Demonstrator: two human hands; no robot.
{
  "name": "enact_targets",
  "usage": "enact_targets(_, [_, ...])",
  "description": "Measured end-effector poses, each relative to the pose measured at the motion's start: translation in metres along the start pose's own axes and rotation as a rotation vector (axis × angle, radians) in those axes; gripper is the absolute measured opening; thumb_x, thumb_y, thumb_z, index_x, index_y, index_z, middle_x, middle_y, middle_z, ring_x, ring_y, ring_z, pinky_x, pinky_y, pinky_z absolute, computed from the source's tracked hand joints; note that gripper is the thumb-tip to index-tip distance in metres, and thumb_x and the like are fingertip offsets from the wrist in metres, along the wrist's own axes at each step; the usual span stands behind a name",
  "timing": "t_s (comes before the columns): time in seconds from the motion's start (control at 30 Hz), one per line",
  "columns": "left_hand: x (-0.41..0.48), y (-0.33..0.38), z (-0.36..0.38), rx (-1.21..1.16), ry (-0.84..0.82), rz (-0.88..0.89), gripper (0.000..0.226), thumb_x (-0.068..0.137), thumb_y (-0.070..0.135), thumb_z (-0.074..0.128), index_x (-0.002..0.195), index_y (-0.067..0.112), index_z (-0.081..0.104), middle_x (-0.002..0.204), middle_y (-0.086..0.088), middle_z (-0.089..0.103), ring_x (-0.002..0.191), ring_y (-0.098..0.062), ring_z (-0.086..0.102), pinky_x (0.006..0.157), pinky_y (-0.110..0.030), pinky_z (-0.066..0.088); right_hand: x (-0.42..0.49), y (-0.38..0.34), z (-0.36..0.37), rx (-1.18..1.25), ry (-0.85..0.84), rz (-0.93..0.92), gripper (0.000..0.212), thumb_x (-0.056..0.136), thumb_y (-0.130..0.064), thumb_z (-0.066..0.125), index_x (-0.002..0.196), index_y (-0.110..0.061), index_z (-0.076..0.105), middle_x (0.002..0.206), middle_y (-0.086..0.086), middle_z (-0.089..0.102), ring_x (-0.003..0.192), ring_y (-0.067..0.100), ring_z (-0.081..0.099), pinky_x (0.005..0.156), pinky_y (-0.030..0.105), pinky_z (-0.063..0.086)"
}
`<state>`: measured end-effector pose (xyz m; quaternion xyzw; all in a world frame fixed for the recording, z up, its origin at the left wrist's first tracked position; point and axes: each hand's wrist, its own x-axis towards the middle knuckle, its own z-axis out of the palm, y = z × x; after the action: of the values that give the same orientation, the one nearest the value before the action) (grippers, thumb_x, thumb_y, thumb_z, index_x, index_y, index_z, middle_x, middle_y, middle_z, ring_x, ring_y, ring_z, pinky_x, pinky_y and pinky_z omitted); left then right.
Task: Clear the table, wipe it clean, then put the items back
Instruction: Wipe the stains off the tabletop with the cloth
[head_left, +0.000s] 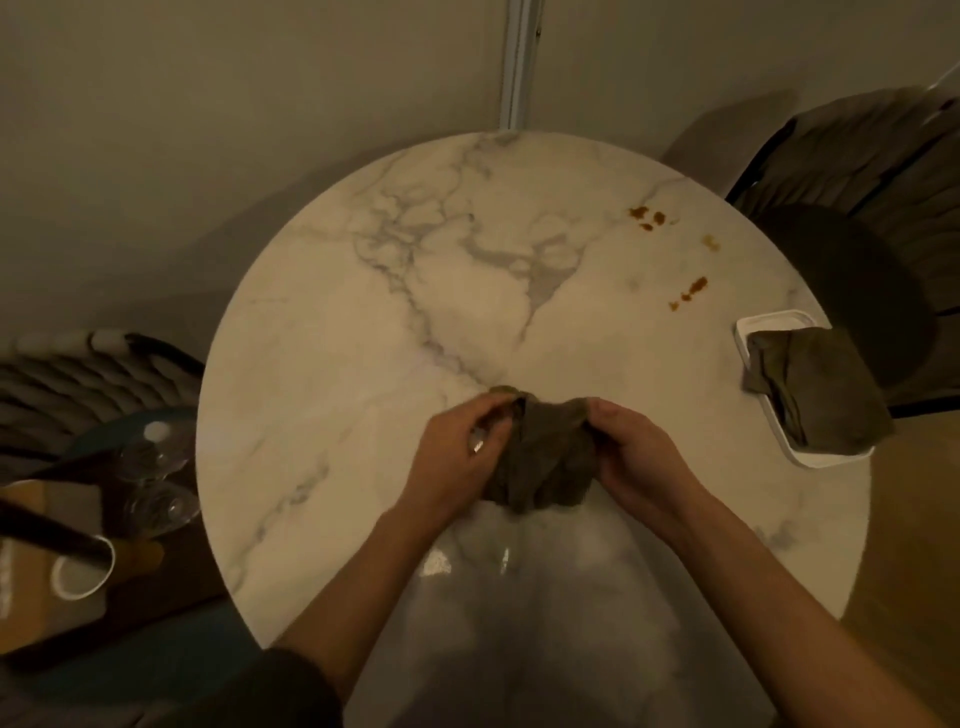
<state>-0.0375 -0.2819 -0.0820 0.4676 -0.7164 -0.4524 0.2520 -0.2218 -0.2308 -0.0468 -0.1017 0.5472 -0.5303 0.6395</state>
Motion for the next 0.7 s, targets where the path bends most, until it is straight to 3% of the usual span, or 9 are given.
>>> enact_targets(0.1, [-0.019, 0.024, 0.021, -0.161, -0.022, -0.109, 0.032, 0.084, 0.027, 0.056, 0.110, 0.018, 0.071, 0.103, 0.006, 0.072, 0.092, -0.002, 0.065, 0.084, -0.031, 0.054, -0.011, -0.001, 0.002, 0.231, -0.034, 0.131, 0.031, 0.091, -0.008, 0.041, 0.105, 0.012, 0.061, 0.106, 0.026, 0.067, 0.096, 0.033, 0.068, 0.082, 0.038, 0.059])
enact_targets(0.2, [-0.034, 0.043, 0.031, -0.395, -0.043, -0.255, 0.038, 0.076, 0.043, 0.059, 0.109, 0.026, 0.069, 0.099, 0.009, 0.072, 0.092, -0.004, 0.067, 0.080, -0.026, 0.055, -0.021, -0.002, -0.001, 0.197, -0.003, 0.169, 0.034, 0.099, -0.010, 0.039, 0.117, 0.015, 0.055, 0.119, 0.036, 0.058, 0.113, 0.045, 0.059, 0.098, 0.051, 0.050])
enact_targets(0.27, [-0.041, 0.048, 0.034, -0.516, -0.096, -0.347, 0.050, 0.068, 0.051, 0.065, 0.113, 0.028, 0.065, 0.097, 0.006, 0.072, 0.092, -0.009, 0.069, 0.078, -0.027, 0.055, -0.029, -0.005, -0.002, 0.179, 0.017, 0.166, 0.032, 0.100, -0.010, 0.041, 0.114, 0.013, 0.058, 0.121, 0.037, 0.057, 0.116, 0.047, 0.056, 0.105, 0.056, 0.043])
enact_targets(0.33, [-0.048, 0.052, 0.030, -0.500, -0.173, -0.341, 0.052, 0.065, 0.043, 0.075, 0.113, 0.026, 0.064, 0.092, 0.001, 0.073, 0.086, -0.013, 0.069, 0.075, -0.025, 0.053, -0.037, -0.014, -0.003, 0.144, 0.031, 0.145, 0.025, 0.099, -0.007, 0.043, 0.103, 0.009, 0.062, 0.107, 0.030, 0.064, 0.100, 0.038, 0.064, 0.095, 0.048, 0.051])
enact_targets(0.4, [-0.051, 0.056, 0.019, -0.348, -0.187, -0.267, 0.035, 0.071, 0.029, 0.079, 0.104, 0.025, 0.069, 0.087, 0.002, 0.074, 0.080, -0.013, 0.070, 0.074, -0.023, 0.052, -0.045, -0.027, -0.005, -0.010, 0.025, 0.092, 0.021, 0.097, -0.004, 0.046, 0.092, 0.004, 0.065, 0.091, 0.021, 0.064, 0.083, 0.026, 0.063, 0.080, 0.036, 0.053])
enact_targets(0.47, [-0.048, 0.063, -0.001, -0.146, -0.132, -0.190, 0.014, 0.076, 0.023, 0.078, 0.089, 0.026, 0.073, 0.079, 0.008, 0.072, 0.075, -0.008, 0.067, 0.070, -0.020, 0.050, -0.053, -0.044, -0.011, -0.278, 0.000, 0.015, 0.019, 0.096, -0.005, 0.051, 0.091, 0.001, 0.068, 0.085, 0.016, 0.067, 0.078, 0.021, 0.063, 0.072, 0.028, 0.053])
enact_targets(0.53, [-0.036, 0.070, -0.024, -0.017, -0.073, -0.177, 0.005, 0.078, 0.029, 0.077, 0.079, 0.026, 0.072, 0.073, 0.010, 0.069, 0.071, -0.004, 0.064, 0.064, -0.020, 0.049, -0.057, -0.063, -0.016, -0.563, -0.012, -0.082, 0.018, 0.095, -0.010, 0.057, 0.094, -0.001, 0.072, 0.084, 0.011, 0.071, 0.076, 0.015, 0.065, 0.067, 0.020, 0.053])
enact_targets(0.6, [-0.018, 0.080, -0.045, 0.047, -0.046, -0.142, 0.011, 0.077, 0.034, 0.077, 0.076, 0.026, 0.069, 0.074, 0.009, 0.066, 0.072, -0.004, 0.061, 0.063, -0.021, 0.047, -0.058, -0.085, -0.017, -0.781, -0.025, -0.184, 0.017, 0.095, -0.016, 0.060, 0.095, -0.006, 0.074, 0.085, 0.006, 0.072, 0.072, 0.005, 0.065, 0.065, 0.014, 0.052])
enact_targets(0.7, [0.004, 0.106, -0.063, 0.006, -0.049, -0.022, 0.008, 0.078, 0.026, 0.077, 0.082, 0.023, 0.070, 0.083, 0.007, 0.069, 0.080, -0.009, 0.063, 0.071, -0.025, 0.050, -0.060, -0.115, -0.009, -0.859, -0.053, -0.389, 0.014, 0.094, -0.016, 0.061, 0.094, -0.014, 0.075, 0.085, -0.002, 0.072, 0.077, 0.001, 0.065, 0.069, 0.012, 0.052])
